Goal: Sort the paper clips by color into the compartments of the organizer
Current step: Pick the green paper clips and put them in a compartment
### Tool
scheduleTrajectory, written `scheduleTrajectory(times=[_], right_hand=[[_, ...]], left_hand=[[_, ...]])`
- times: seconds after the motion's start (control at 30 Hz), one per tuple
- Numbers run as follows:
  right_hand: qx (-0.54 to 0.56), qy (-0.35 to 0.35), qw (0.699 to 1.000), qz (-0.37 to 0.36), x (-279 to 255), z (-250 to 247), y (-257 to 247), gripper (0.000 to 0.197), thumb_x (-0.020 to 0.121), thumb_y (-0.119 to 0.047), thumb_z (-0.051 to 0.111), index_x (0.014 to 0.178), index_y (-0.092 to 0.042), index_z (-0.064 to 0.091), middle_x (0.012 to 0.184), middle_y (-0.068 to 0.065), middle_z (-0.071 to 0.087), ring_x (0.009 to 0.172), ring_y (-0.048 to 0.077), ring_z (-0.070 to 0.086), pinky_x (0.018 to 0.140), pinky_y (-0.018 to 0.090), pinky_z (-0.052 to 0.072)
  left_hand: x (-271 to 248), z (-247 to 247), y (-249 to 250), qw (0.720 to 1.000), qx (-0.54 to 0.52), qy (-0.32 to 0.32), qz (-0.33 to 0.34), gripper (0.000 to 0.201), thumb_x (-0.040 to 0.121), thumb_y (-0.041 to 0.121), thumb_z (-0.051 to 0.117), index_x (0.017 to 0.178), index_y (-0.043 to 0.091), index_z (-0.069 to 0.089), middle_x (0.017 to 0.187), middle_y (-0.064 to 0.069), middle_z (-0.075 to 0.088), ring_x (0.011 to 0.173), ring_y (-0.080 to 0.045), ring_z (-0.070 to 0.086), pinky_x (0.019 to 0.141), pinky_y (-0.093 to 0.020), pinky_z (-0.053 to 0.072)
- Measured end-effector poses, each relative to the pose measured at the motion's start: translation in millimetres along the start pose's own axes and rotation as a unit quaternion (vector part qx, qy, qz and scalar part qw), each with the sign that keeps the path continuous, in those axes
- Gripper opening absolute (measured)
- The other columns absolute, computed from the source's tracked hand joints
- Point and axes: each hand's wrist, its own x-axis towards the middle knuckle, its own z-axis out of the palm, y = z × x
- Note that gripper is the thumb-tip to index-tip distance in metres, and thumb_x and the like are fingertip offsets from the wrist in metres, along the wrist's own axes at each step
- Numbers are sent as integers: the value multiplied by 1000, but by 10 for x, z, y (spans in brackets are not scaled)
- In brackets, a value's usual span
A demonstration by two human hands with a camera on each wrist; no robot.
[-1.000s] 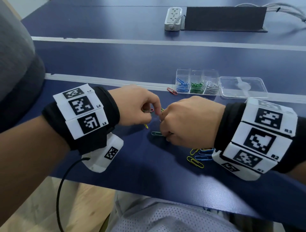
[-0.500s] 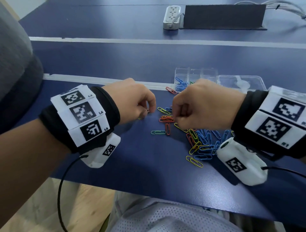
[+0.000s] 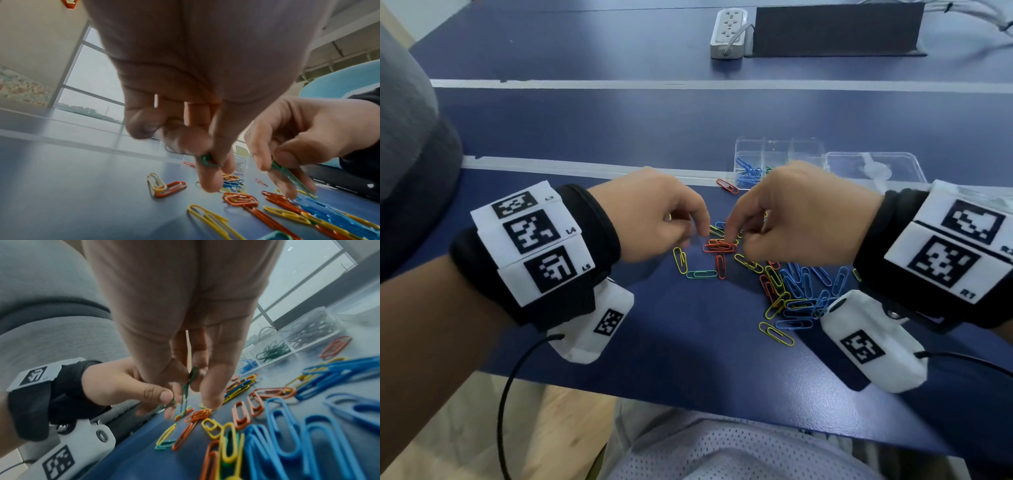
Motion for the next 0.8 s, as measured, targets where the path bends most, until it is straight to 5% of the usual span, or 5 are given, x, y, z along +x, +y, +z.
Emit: scheduleTrajectory(times=[0.23, 0.37, 0.53, 0.67, 0.8], right_hand=[[136, -29, 989, 50, 34, -30, 34, 24, 73, -8, 56, 73, -24, 74, 60, 1, 70, 41, 0, 60, 42, 6, 42], [176, -37, 980, 83, 59, -61, 108, 24, 76, -6, 55, 79, -19, 74, 63, 3, 73, 55, 9, 70, 67, 22, 58], [154, 31, 982, 109, 97, -192, 245, 23, 77, -7, 54, 78, -20, 73, 55, -1, 70, 50, 6, 67, 66, 23, 57], [110, 116, 981, 113, 148, -346, 379, 28, 77, -8, 53, 88, -22, 74, 59, -2, 72, 51, 2, 63, 59, 8, 48], [77, 163, 976, 126, 192, -413, 507, 30, 76, -9, 52, 92, -24, 73, 77, 8, 72, 52, 8, 60, 59, 15, 47]], left_hand=[[-65, 67, 35, 1000, 18, 3, 17, 39, 74, 23, 35, 90, 29, 69, 73, 0, 68, 72, -16, 56, 67, -23, 42], [-73, 113, 91, 999, 24, -21, 19, 38, 71, 24, 31, 82, 25, 68, 78, 5, 58, 63, -4, 47, 60, -13, 33], [-39, 165, 110, 993, 113, -36, 13, 22, 78, 43, 63, 86, 23, 69, 86, 4, 60, 73, -11, 49, 73, -22, 41], [12, 153, 141, 990, 126, -62, 19, 24, 78, 43, 65, 84, 21, 71, 87, 1, 68, 80, -15, 57, 76, -26, 46], [-2, 148, 179, 989, 123, -72, 23, 18, 81, 36, 61, 78, 20, 70, 84, 2, 69, 75, -14, 56, 78, -26, 48]])
